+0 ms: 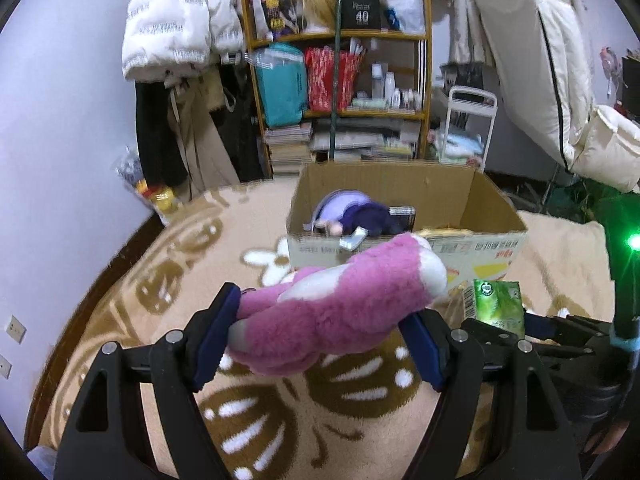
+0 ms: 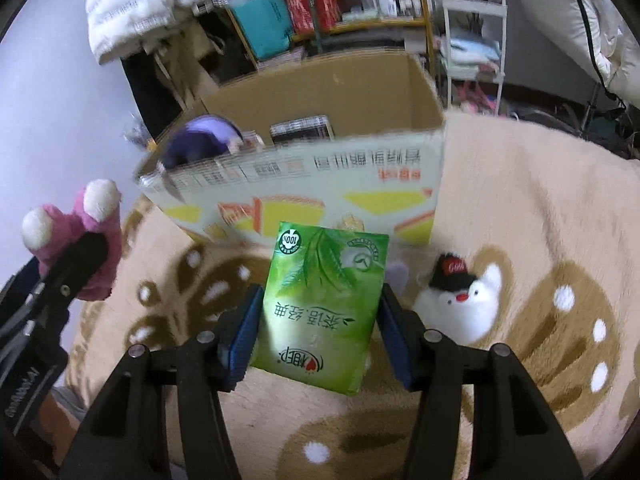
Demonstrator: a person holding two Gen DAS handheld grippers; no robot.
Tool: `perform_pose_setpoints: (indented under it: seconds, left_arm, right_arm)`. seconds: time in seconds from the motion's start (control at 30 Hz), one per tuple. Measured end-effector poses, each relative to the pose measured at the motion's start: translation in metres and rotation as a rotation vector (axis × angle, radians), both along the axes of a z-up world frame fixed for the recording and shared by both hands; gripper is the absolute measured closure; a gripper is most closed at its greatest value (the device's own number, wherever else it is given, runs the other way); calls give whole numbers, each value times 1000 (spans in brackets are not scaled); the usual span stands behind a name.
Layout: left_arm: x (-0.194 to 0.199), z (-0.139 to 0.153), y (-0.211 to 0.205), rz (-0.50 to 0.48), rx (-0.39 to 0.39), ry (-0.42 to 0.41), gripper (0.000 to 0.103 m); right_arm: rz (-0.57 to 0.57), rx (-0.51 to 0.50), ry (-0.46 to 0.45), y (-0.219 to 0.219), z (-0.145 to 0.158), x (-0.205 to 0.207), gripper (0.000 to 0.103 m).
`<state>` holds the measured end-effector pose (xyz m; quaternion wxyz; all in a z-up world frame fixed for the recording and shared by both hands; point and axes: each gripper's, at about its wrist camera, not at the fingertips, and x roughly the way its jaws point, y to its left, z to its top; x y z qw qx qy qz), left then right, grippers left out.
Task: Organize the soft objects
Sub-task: 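Lift pink plush with left tool while right tool lifts tissue pack over box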
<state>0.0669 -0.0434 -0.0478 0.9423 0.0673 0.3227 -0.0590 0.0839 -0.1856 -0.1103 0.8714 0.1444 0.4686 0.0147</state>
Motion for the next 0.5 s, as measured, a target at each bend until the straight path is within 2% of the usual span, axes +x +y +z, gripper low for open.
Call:
perform_pose_setpoints:
  seconds: [0.27, 0.5]
  left_arm:
    - [-7, 24, -1, -15, -24, -124, 26]
    - [0, 37, -16, -65, -8, -206, 26]
  right_arm:
    - [-19, 3, -199, -20, 49, -10, 43]
    - [-37, -5, -274, -34, 71, 0, 43]
